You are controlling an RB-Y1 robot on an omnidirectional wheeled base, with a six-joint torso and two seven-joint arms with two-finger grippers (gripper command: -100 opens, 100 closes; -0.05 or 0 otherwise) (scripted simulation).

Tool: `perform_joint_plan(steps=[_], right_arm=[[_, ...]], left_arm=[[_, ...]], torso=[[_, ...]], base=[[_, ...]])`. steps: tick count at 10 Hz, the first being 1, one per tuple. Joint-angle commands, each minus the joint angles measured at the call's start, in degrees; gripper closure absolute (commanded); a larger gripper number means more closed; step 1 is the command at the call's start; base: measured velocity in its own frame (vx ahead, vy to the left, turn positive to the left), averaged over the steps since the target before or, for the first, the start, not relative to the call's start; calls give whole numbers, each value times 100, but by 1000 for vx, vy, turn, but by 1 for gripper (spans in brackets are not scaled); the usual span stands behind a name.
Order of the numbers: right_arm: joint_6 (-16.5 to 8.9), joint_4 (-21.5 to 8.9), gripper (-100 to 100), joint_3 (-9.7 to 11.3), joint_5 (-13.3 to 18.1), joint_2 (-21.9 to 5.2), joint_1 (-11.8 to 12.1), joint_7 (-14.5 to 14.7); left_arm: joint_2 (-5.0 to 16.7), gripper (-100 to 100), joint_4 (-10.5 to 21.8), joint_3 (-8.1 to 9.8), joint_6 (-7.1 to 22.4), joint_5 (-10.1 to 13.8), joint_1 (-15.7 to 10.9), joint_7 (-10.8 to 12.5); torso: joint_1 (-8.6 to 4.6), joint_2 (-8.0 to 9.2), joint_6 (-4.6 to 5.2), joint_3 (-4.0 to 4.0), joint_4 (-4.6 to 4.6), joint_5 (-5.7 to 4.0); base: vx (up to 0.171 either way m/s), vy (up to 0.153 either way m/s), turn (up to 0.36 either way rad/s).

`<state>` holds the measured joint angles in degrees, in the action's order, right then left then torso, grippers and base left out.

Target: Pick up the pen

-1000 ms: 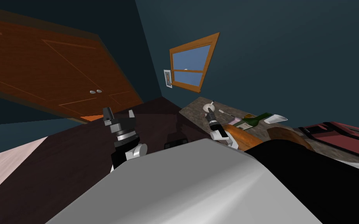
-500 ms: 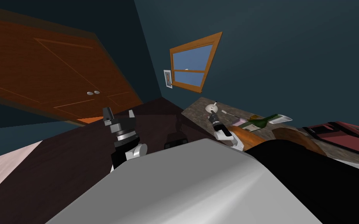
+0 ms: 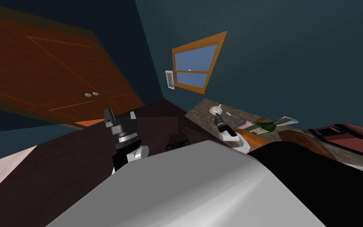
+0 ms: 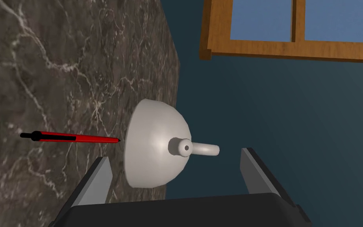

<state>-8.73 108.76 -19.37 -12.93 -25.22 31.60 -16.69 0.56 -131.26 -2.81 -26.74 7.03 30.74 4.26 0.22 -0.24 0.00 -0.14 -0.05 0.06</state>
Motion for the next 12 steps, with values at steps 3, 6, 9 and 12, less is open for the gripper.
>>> perform_joint_plan(steps=[3,6,9,12], right_arm=[[-567,-336,-100,-252,-249,-338,25,-404],[-1162,-733,-100,-588,-564,-713,-12,-872],[-1621,-996,-100,-756,-726,-928,-37,-1188],[-2157,-1218,-100,-923,-890,-1115,-66,-1456]], left_arm=[[0,0,0,0,0,0,0,0],[0,0,0,0,0,0,0,0],[0,0,0,0,0,0,-1,0],[0,0,0,0,0,0,1,0]], torso=[[6,-13,1,-8,-3,2],[6,-22,-2,-14,-6,1],[-15,4,-2,1,0,-2],[7,-21,1,-12,-5,1]], base=[[94,91,-51],[122,94,-50],[64,52,-35],[110,81,-54]])
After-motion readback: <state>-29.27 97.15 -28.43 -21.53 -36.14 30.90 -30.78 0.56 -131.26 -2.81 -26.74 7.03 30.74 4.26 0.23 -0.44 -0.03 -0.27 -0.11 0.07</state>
